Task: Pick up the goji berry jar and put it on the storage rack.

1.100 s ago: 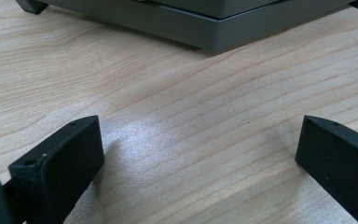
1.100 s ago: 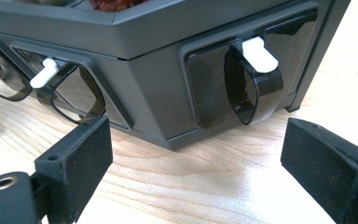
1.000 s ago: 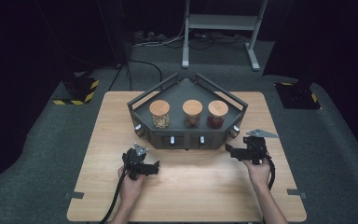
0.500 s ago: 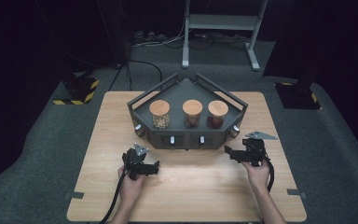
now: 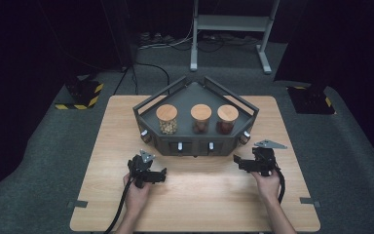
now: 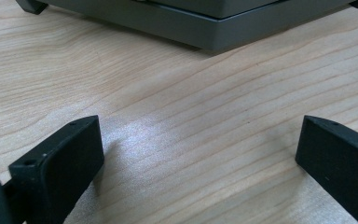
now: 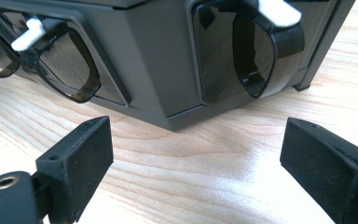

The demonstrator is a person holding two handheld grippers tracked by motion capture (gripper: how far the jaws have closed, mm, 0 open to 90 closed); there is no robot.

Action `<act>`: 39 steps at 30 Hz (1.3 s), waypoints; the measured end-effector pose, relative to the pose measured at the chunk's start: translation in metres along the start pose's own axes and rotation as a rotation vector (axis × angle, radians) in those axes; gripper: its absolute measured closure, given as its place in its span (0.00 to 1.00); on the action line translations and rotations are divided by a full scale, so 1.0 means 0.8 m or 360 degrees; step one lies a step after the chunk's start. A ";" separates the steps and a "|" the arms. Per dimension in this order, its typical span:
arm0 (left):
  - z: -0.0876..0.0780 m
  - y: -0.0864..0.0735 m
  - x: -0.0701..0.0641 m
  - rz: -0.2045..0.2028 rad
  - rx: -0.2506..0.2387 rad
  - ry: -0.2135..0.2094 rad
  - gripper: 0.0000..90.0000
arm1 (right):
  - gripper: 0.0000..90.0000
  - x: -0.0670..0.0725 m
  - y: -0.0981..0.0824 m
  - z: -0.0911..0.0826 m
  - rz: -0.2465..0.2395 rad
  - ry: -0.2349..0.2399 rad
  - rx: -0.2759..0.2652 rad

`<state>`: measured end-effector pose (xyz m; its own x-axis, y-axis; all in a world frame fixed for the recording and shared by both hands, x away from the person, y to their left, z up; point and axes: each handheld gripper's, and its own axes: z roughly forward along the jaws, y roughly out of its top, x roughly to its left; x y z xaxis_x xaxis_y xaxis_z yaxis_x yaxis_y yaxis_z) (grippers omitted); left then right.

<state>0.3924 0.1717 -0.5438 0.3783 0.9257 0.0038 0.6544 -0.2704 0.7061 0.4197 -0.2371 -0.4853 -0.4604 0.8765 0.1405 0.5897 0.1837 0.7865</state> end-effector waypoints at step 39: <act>0.000 0.000 0.000 -0.0001 0.0000 0.0001 0.01 | 0.11 0.010 -0.025 0.016 -0.0035 -0.0018 0.0074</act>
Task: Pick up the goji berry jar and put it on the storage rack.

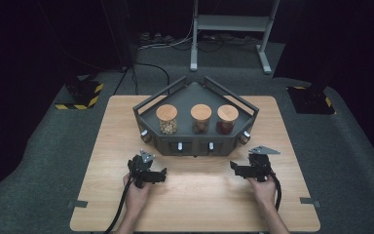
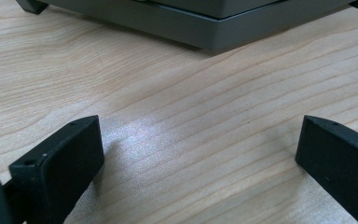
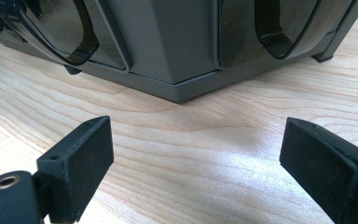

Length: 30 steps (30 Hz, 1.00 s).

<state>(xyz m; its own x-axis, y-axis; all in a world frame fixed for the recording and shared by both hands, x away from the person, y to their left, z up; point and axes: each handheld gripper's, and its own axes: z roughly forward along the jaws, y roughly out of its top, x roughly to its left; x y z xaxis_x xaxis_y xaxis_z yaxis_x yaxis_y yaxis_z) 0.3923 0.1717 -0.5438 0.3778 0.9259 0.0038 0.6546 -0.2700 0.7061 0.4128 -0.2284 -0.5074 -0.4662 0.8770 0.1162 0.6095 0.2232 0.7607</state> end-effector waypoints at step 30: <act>0.000 0.000 0.000 0.0000 0.0000 0.0000 0.01 | 0.11 0.008 -0.005 0.009 -0.0052 -0.0022 0.0035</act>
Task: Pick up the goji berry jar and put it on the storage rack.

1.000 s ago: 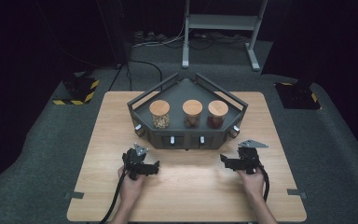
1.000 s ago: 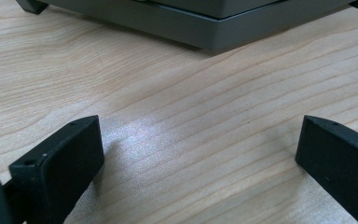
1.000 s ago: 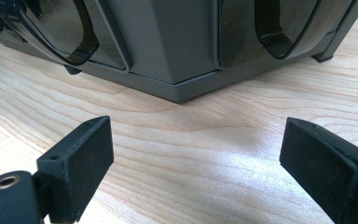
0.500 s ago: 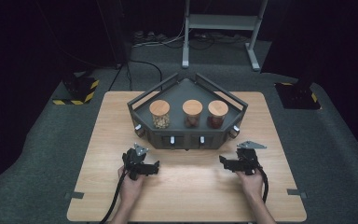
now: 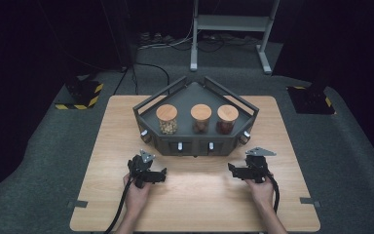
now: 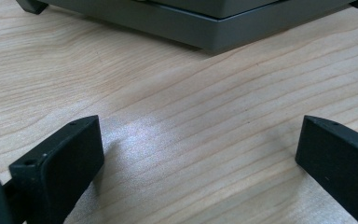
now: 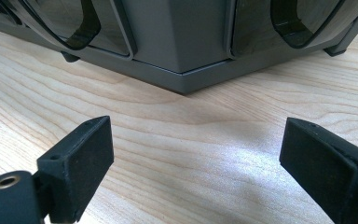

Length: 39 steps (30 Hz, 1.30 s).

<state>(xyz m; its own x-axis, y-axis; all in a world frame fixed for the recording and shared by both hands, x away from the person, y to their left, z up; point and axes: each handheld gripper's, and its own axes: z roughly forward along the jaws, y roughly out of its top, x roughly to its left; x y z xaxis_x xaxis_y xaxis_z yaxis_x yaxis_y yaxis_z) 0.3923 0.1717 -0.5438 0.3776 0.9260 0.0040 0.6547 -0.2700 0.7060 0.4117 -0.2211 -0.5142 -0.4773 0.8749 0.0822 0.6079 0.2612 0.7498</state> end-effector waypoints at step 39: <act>0.000 0.000 0.000 0.0000 0.0000 0.0000 0.01 | 0.11 0.007 -0.006 0.030 -0.0025 -0.0008 0.0082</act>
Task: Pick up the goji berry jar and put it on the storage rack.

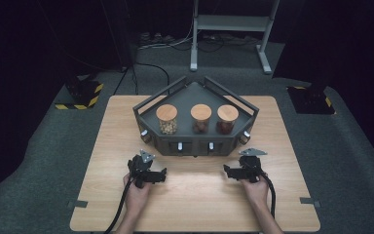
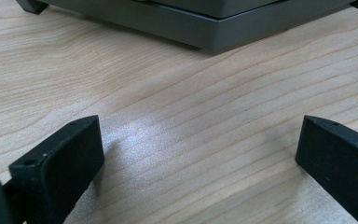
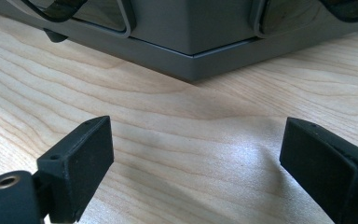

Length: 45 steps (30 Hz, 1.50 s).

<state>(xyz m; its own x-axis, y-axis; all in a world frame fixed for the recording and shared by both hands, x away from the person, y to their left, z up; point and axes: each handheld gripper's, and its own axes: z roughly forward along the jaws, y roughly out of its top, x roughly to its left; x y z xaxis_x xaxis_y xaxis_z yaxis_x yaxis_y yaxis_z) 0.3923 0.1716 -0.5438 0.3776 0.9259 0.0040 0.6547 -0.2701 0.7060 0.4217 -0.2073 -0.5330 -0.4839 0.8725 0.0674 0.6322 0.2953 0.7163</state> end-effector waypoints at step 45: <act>0.000 0.000 0.000 -0.0005 -0.0001 -0.0001 0.01 | 0.11 0.008 -0.009 0.007 -0.0114 -0.0063 -0.0012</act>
<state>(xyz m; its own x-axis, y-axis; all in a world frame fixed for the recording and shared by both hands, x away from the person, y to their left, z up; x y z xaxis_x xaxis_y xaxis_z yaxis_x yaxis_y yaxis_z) 0.3920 0.1713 -0.5439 0.3757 0.9267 0.0014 0.6556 -0.2668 0.7064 0.4171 -0.2015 -0.5416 -0.5033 0.8640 -0.0116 0.5923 0.3547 0.7234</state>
